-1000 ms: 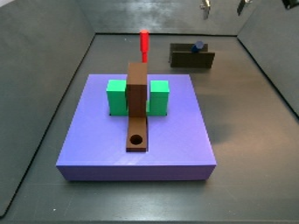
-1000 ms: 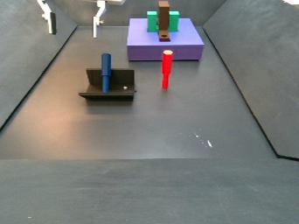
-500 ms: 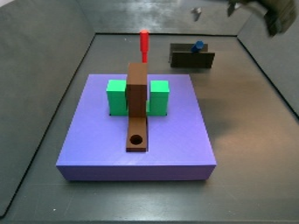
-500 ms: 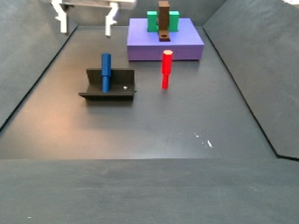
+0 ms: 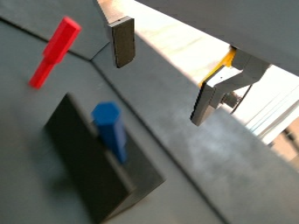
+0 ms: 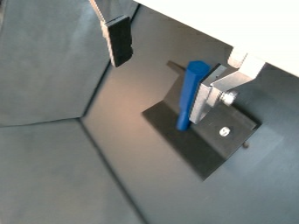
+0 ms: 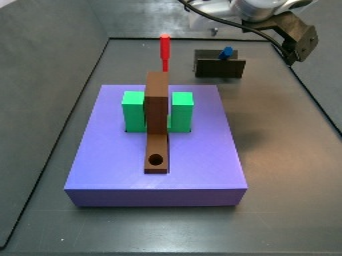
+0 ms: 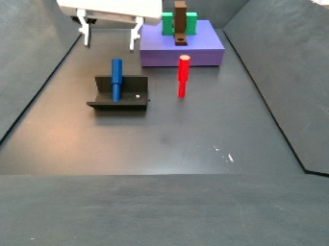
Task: Pick up the blue object. Move up. Place the blue object on the fixture. Regrasp the blue object. Move to above the board. Insert the blue object.
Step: Regrasp the blue object.
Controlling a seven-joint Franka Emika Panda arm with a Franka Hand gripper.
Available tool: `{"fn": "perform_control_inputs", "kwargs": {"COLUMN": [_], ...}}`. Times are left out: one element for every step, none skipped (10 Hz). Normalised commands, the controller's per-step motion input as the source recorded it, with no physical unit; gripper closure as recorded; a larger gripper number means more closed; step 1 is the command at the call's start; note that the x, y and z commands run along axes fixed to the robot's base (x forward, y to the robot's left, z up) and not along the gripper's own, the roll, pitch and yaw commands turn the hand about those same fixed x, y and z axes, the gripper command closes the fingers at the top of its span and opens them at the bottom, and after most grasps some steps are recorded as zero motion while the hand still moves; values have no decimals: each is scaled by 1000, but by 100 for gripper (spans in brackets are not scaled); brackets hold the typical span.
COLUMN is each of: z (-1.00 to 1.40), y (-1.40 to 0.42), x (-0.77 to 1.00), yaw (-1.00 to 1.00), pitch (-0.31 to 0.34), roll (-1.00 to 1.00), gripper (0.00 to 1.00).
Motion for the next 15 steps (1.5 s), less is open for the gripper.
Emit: {"fn": "perform_control_inputs", "kwargs": {"z": [-340,-357,-320,-309,-360,-320,-237,-123,-83,-131,-146,-31,0,0,0], "y": [80,31,0,-103,-120,-131,-120,-97,-80,-60,-11,0,0,3,0], "x": [0,0,71,166,183,229,280,283,226,157,0,0,0,-20,0], "yaw": [20,9,0,0,0,0,-11,-57,-80,-77,-20,0,0,-6,0], "pitch": [0,0,80,140,134,166,229,309,331,263,69,0,0,0,0], "roll": [-523,-243,0,0,0,6,97,163,297,331,263,60,17,0,0], "gripper": [0,0,0,0,0,0,0,0,0,0,0,0,0,0,0]}}
